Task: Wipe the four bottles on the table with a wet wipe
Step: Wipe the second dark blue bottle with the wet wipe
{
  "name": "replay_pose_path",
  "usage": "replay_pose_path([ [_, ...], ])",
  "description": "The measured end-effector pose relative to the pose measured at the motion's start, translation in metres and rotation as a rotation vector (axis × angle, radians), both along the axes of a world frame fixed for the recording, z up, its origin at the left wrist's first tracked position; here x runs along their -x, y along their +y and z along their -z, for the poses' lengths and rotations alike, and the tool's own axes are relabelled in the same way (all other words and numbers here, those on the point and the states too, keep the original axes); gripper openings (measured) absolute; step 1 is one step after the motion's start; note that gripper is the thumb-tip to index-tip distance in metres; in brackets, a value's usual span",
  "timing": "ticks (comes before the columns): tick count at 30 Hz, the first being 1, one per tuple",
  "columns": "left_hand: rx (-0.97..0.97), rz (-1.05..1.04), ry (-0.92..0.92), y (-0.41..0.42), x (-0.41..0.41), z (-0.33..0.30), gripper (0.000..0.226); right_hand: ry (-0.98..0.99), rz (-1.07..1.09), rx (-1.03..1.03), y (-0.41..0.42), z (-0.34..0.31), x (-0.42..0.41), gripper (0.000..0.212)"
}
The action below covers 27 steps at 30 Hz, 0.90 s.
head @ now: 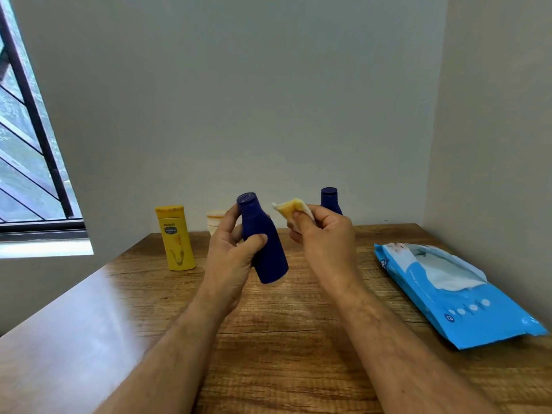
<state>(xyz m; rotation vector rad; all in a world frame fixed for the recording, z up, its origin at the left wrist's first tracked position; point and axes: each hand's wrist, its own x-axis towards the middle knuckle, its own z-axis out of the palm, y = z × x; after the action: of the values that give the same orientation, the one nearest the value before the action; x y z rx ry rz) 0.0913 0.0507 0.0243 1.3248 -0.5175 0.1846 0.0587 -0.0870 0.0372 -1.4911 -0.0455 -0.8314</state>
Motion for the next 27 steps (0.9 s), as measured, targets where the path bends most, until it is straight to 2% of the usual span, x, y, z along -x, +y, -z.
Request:
replay_pose_path([
  [5, -0.248, -0.09, -0.193, -0.001, 0.002, 0.005, 0.069, -0.009, -0.034, -0.081, -0.001, -0.004, 0.003, 0.011],
  [9, -0.376, -0.173, -0.267, 0.001, -0.003, 0.008, 0.071, -0.029, -0.094, -0.031, 0.002, -0.006, 0.007, 0.017],
  [15, -0.44, -0.181, -0.35, 0.006, -0.009, 0.013, 0.076, -0.013, -0.074, 0.336, 0.008, 0.003, 0.01, 0.027],
  [20, -0.492, -0.178, -0.422, 0.008, -0.009, 0.013, 0.076, -0.055, 0.0, 0.394, 0.005, 0.002, 0.013, 0.028],
  [24, -0.455, -0.164, -0.408, 0.007, -0.007, 0.014, 0.069, -0.13, 0.033, 0.576, 0.003, 0.0, 0.018, 0.027],
  [27, -0.424, -0.147, -0.361, 0.005, -0.006, 0.014, 0.065, -0.182, 0.021, 0.535, 0.004, -0.001, 0.02, 0.023],
])
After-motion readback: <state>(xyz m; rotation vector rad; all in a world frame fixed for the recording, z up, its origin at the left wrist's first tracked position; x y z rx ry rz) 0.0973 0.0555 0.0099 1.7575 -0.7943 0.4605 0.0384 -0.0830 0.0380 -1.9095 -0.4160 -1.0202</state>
